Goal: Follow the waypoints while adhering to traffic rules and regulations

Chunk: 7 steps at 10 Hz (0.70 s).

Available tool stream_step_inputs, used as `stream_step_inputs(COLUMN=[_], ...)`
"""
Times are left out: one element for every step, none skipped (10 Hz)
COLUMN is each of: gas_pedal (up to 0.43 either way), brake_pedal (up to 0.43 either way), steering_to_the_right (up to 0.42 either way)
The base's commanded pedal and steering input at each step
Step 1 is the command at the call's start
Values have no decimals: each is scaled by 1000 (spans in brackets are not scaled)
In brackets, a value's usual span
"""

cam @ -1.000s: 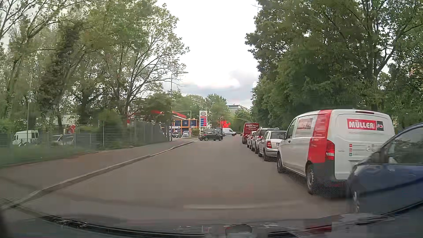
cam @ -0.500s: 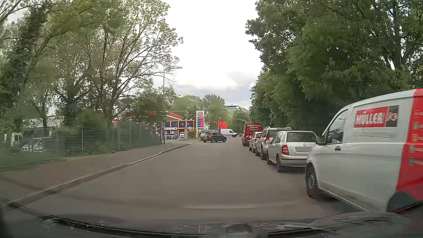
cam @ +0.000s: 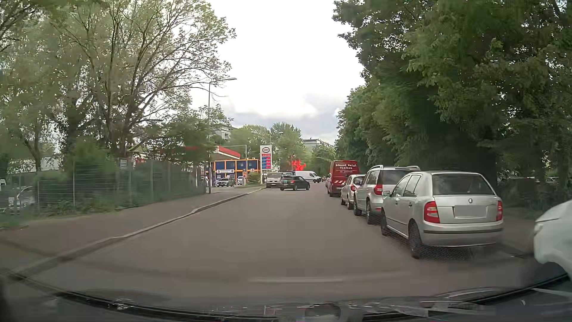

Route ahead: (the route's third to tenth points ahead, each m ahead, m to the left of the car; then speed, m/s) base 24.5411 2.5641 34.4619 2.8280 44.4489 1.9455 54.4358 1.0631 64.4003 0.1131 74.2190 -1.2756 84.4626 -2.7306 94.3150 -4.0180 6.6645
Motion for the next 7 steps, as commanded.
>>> stream_step_inputs(gas_pedal=[0, 0, 0, 0, 0, 0, 0], brake_pedal=[98, 110, 116, 122, 128, 140, 146], steering_to_the_right=[10, 10, 10, 10, 10, 11, 11])
